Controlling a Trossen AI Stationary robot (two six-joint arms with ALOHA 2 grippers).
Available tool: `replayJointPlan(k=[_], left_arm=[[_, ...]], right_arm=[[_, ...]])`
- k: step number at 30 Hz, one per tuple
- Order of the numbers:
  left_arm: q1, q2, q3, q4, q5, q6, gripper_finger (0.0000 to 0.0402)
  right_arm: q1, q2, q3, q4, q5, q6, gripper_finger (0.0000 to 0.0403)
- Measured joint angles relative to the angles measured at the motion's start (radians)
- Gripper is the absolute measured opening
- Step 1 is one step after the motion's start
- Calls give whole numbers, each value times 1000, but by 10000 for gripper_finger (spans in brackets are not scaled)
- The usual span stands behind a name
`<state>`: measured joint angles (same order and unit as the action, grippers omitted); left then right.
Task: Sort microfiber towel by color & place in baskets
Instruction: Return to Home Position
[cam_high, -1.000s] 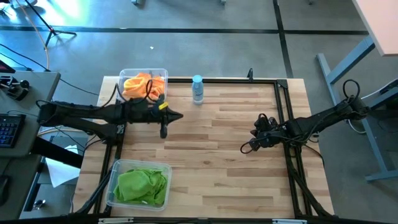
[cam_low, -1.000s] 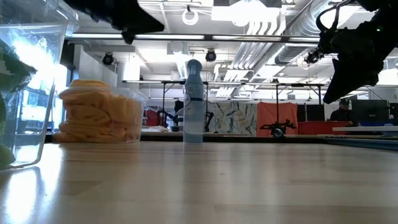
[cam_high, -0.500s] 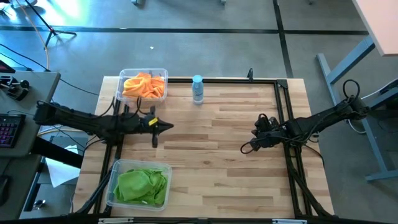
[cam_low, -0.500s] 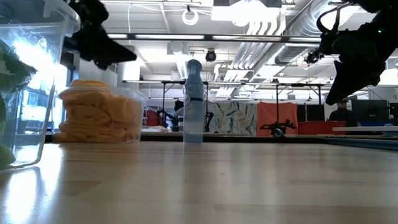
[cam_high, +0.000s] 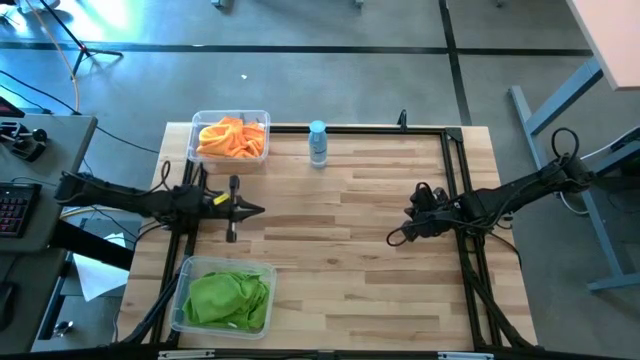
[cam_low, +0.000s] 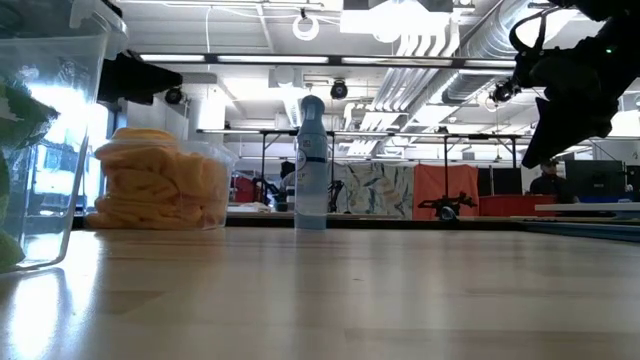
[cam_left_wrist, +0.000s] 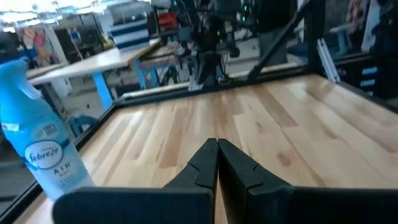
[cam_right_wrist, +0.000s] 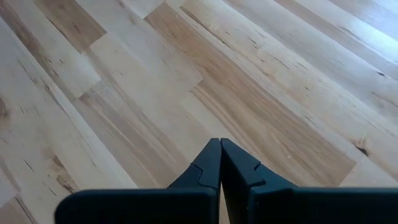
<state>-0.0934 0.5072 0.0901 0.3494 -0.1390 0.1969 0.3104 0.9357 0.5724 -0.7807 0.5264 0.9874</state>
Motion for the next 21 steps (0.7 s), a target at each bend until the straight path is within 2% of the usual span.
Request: replayJointPlan(k=[6,11,21], left_arm=[[89,-112,-79,54,110,-10,0],[126,-178,-78,14,113,-36,0],[128,-269,-78,-100,112,-63,0]], right_arm=[[-40,0,0,2,1,0,0],[-77,0,0,2,-17,0,0],[-89,0,0,18,-37,0,0]])
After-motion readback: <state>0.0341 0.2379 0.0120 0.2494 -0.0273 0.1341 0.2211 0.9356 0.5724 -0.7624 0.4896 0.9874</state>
